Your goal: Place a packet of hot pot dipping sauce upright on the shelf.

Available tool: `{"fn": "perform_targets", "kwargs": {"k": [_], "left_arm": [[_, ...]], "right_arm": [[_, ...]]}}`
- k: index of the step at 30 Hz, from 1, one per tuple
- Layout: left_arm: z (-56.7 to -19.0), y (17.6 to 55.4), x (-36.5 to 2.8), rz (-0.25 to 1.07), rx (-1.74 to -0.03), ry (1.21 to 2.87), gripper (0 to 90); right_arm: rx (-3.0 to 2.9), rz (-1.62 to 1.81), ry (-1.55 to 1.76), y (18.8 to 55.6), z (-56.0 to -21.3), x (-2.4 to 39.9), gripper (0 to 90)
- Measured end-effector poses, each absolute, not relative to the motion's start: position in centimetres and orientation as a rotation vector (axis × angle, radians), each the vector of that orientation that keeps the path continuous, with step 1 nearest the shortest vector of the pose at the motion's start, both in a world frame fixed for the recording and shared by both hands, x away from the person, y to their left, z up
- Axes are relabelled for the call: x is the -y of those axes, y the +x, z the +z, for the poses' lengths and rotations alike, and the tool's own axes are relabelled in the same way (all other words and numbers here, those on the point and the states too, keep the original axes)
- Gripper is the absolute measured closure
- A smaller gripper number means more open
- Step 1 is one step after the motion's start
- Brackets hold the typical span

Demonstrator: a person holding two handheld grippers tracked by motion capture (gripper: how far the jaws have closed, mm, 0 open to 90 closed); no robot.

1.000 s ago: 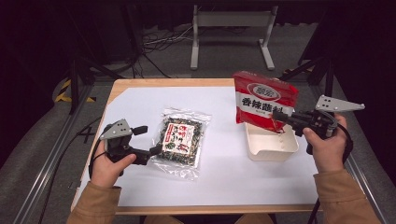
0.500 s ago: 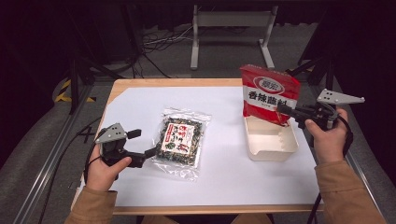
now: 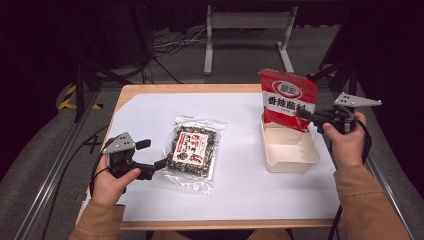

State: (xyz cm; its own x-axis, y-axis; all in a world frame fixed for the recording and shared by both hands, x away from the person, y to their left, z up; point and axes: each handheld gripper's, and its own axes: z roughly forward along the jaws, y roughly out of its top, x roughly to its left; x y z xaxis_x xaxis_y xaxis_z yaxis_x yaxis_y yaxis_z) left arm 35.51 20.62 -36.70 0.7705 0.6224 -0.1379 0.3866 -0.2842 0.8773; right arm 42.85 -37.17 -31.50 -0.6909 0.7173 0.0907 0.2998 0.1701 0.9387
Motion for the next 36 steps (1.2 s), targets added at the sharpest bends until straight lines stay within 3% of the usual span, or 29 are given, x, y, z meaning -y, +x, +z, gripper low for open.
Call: {"fn": "perform_targets", "kwargs": {"k": [36], "left_arm": [[-37.2, 35.7, -20.4, 0.245, -0.771, 1.927, 7.4]], "right_arm": [[-2.103, 1.296, 0.944, 47.0, -34.9, 36.6, 87.3]]}}
